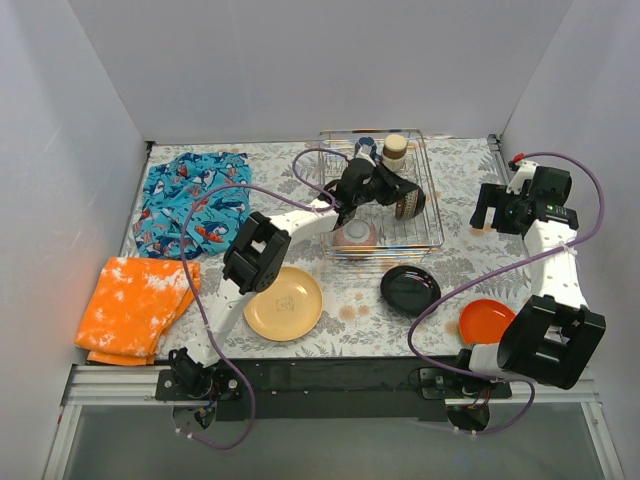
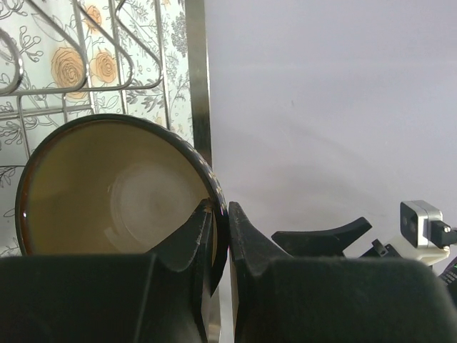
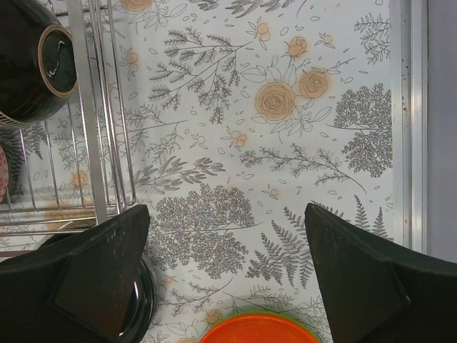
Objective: Load the mixed dishes into the dish rack
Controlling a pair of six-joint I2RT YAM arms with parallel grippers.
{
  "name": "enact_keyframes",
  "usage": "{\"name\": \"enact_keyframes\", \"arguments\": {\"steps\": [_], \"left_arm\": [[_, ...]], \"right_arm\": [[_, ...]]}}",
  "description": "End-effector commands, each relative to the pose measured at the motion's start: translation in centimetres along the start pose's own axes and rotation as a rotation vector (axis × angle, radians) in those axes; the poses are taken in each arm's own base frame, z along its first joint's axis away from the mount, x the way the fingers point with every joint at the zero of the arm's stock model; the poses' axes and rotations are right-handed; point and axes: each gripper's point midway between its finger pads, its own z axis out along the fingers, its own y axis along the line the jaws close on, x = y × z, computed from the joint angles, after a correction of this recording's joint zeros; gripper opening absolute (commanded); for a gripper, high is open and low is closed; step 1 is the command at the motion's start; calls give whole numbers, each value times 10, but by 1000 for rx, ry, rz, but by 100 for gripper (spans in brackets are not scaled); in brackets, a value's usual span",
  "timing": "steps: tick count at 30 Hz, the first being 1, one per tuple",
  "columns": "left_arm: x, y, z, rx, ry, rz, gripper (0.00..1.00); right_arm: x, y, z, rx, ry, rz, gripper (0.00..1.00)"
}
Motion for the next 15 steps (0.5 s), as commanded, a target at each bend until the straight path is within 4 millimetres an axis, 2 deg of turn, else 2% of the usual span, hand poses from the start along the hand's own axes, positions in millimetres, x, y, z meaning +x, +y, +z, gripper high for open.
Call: {"name": "enact_keyframes", "arguments": {"steps": [1, 3, 8, 11, 12, 15], "left_arm": [[-8, -42, -4, 72, -5, -266, 0], [-8, -31, -5, 51, 1, -290, 0], [-16, -21, -9, 29, 11, -329, 0], [-24, -12, -18, -4, 13, -339, 0], [-30, 0, -23, -32, 5, -349, 0], [-43, -2, -40, -43, -7, -323, 0]], "right_arm": [[2, -3, 3, 9, 0, -16, 98], [3, -4, 4, 8, 4, -19, 98], [5, -4, 7, 8, 9, -25, 98], [5, -4, 10, 1, 10, -25, 98], [5, -3, 11, -3, 12, -25, 98], [5, -1, 15, -18, 14, -18, 98]]}}
